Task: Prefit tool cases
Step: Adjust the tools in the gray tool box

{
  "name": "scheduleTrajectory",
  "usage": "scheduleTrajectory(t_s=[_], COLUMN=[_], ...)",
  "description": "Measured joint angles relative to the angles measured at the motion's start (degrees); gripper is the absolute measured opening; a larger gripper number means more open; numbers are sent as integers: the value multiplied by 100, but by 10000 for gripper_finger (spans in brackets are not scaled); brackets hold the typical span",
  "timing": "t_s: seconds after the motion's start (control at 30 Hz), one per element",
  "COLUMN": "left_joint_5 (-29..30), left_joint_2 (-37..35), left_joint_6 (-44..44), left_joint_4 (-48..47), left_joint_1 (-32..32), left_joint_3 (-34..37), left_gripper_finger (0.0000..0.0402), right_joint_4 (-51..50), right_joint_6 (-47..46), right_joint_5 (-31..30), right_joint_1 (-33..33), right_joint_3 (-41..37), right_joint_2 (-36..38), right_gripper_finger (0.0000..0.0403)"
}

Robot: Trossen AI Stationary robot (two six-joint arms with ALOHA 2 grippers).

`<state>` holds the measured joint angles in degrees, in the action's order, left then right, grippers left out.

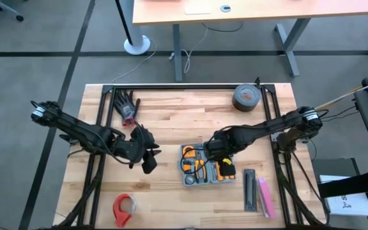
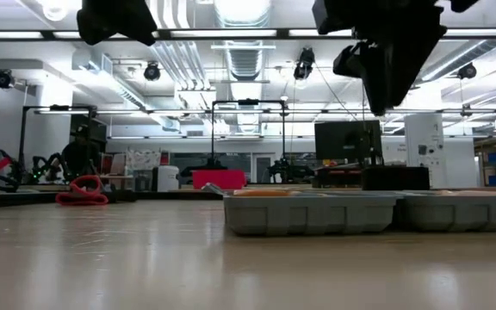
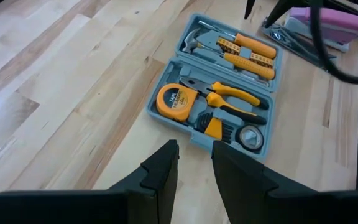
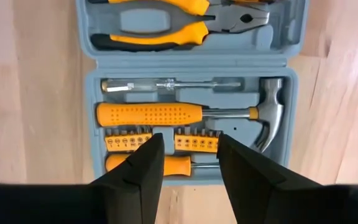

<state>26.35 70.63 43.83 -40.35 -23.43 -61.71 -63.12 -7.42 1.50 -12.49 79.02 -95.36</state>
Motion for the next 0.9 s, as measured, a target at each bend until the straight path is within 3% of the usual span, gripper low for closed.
scheduleTrajectory(t_s=[0.3, 0.5, 0.67, 0.9], left_joint_5=[2, -36, -93, -105], left_joint_2=[-134, -140, -142, -145], left_joint_6=[24, 47, 87, 109], left_joint_4=[-73, -120, -183, -173], left_joint_1=[-10, -30, -55, -60], left_joint_3=[0, -2, -2, -6], left_gripper_finger=[105, 105, 105, 105], right_joint_4=[407, 2473, 2187, 1346], right_joint_6=[15, -46, -68, -66], right_joint_5=[125, 1084, 1139, 254], right_joint_1=[0, 10, 44, 50], right_joint_3=[-475, -1733, -1609, -921], right_joint_2=[-400, -935, -885, -74], right_gripper_finger=[133, 123, 103, 89])
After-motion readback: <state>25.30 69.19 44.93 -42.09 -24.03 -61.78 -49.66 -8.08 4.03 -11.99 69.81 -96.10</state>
